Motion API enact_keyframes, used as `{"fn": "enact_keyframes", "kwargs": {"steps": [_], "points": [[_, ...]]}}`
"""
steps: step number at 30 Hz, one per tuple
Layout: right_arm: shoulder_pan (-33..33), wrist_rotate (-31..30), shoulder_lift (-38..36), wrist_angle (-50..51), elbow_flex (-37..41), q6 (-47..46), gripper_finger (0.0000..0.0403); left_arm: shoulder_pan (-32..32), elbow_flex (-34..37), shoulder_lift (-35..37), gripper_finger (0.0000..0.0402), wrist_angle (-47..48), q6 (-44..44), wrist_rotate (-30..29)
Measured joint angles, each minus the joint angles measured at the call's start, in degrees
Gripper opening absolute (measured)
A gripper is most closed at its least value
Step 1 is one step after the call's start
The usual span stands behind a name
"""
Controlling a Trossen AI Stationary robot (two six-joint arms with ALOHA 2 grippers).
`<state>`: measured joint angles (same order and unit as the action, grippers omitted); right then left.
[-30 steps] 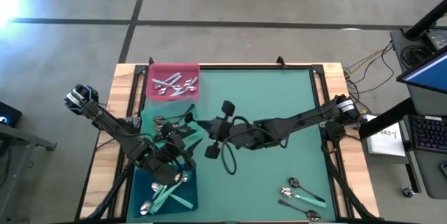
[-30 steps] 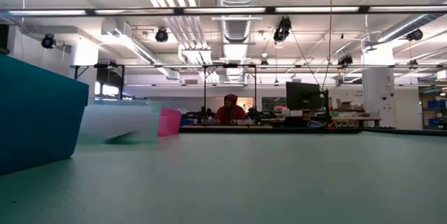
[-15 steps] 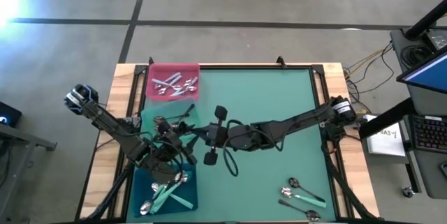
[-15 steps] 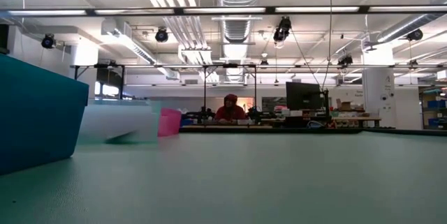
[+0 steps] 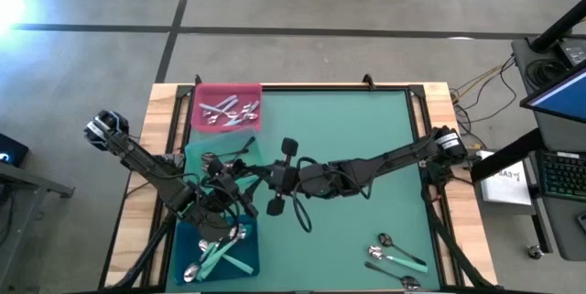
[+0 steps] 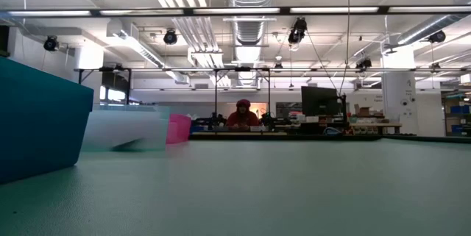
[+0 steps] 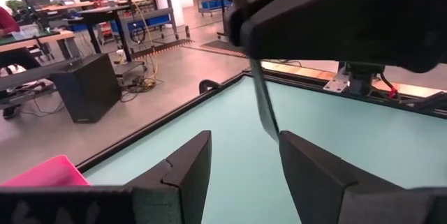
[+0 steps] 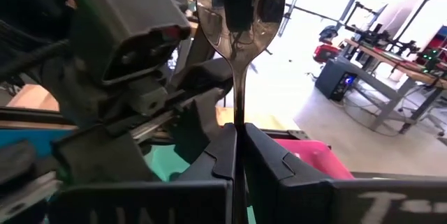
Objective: Sort silverware by color (type)
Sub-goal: Put the black spoon into the green bin
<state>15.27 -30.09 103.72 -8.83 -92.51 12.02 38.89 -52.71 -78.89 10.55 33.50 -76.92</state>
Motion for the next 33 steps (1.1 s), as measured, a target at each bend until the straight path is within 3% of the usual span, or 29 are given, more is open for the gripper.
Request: {"fn": "enact_keyframes", "kwargs": {"steps": [14, 25, 33], "points": [[0.0, 0.5, -0.1, -0.7, 0.0, 1.6, 0.0008, 0.0, 0.0, 0.0, 0.0155, -2.0, 0.0, 0.4], [0.1, 0.5, 0.0, -0.5, 0.0, 2.3, 0.0008, 0.0, -0.1, 0.1, 0.0153, -10.8, -5.9, 2.4], [1.1, 4.0, 0.0, -1.1, 0.0, 0.7, 0.0008, -0.7, -0.1, 0.1, 0.0099, -11.1, -7.4, 1.6]]}}
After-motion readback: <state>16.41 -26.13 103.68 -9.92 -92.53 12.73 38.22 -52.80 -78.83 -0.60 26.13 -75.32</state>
